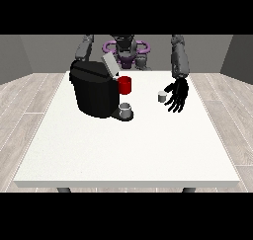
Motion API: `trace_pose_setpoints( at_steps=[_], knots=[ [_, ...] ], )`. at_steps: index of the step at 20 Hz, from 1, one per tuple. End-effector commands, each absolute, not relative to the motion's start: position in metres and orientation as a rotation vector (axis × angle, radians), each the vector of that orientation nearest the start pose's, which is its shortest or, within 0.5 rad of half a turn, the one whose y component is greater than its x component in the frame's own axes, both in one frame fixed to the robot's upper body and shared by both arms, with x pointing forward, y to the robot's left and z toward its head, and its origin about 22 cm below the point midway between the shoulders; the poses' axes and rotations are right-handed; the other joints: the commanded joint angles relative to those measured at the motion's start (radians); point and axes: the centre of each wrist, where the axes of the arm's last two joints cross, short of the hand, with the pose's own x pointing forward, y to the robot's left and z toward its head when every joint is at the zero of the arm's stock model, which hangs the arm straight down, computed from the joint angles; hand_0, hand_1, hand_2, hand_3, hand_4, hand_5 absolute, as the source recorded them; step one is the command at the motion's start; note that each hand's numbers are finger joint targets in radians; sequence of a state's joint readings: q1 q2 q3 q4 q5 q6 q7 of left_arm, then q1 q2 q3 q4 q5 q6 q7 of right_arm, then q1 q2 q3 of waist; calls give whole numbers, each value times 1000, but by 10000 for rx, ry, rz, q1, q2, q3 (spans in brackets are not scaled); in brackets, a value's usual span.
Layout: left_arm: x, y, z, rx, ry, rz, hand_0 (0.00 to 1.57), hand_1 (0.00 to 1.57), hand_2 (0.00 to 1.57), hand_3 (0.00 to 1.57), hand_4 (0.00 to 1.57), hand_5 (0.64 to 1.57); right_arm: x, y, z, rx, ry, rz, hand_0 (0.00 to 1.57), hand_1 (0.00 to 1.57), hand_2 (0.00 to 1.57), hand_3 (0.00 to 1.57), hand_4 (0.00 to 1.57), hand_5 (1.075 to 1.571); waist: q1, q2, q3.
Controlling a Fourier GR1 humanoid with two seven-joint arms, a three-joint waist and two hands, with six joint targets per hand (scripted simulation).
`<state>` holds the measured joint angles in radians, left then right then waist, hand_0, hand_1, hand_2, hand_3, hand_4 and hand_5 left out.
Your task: Insert the coffee pod into the coffee machine and close the lid
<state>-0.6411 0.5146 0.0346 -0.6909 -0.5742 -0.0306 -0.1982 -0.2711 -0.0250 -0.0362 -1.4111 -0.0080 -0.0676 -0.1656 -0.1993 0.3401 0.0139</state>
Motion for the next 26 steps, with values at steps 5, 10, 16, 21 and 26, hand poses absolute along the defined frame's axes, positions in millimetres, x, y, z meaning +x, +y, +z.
trace_pose_setpoints(
  at_steps=[5, 10, 16, 21, 26],
  knots=[
    [371, 335, 11, 6035, -13041, -9551, 1249, 1249, 1243, 1080, 105, 1571, 297, -218, 13, -27, -17876, 272, 0, 0, 0, 0, 292, 1571, -122, -362, -142],
    [391, 319, 34, 6337, -13270, -9491, 1212, 1212, 1297, 1204, 142, 1571, 309, -214, 16, 44, -17995, 86, 0, 0, 0, 0, 379, 1571, -115, -303, -141],
    [393, 305, 28, 5883, -14250, -9580, 1529, 1529, 1514, 1409, 714, 1571, 308, -227, 6, -285, -17299, -311, 0, 0, 0, 0, 400, 1571, 315, -788, -143],
    [388, 303, 16, 5597, -14660, -9764, 1208, 1208, 1317, 1330, 680, 1571, 304, -246, -8, -53, -17270, -563, 0, 0, 0, 0, 314, 1571, 389, -858, -141],
    [399, 265, 24, 4741, -14357, -9230, 1457, 1457, 1437, 1348, 571, 1571, 280, -251, -57, -612, -16379, -702, 0, 0, 0, 0, 281, 1571, 765, -1710, -135]
  ],
)
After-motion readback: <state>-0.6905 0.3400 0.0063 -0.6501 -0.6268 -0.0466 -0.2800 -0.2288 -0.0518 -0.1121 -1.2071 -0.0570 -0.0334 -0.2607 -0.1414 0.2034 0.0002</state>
